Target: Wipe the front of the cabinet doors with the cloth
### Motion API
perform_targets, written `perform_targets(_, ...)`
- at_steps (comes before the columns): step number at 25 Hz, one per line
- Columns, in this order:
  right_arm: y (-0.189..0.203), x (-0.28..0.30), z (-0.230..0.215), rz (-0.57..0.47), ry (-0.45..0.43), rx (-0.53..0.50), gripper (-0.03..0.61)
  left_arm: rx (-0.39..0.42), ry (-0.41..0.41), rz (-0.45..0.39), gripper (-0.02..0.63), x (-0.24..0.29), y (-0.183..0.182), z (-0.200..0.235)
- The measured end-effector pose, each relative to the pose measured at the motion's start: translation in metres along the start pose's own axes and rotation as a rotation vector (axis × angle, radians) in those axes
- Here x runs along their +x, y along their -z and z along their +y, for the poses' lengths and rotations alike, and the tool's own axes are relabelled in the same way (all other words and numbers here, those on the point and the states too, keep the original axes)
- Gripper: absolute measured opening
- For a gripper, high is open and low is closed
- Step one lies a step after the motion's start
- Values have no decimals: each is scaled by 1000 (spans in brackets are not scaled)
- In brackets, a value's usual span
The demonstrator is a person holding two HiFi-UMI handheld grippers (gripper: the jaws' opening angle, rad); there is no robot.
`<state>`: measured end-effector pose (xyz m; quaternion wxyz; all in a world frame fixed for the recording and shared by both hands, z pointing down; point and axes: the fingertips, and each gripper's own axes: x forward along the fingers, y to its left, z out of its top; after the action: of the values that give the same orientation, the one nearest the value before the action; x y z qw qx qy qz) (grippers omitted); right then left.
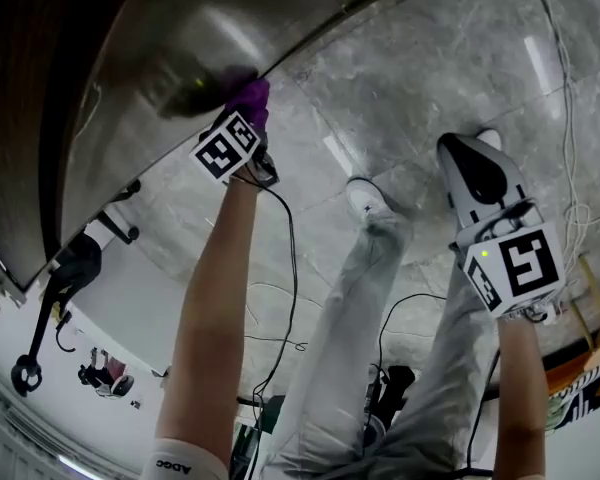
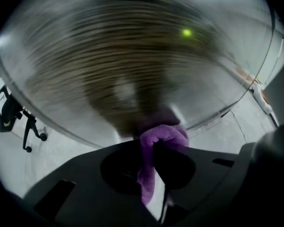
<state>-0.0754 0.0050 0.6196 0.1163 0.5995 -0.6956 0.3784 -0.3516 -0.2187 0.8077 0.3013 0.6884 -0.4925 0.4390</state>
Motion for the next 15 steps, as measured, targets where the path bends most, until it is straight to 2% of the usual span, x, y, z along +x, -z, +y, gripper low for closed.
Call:
perform_targets(3, 9, 2, 11, 37, -10, -53, 29, -74, -50, -9, 60, -8, 10, 43)
perform_targets(8, 18, -4, 32, 80, -18, -104, 29, -152, -146, -7, 60, -33, 21, 108)
perform_targets(11, 16, -12, 52, 98, -40, -129, 29, -195, -210, -25, 60, -58, 22, 145)
perform_targets(15, 9, -28, 79, 113, -73, -139, 29, -245, -255, -65, 60, -102, 21, 184)
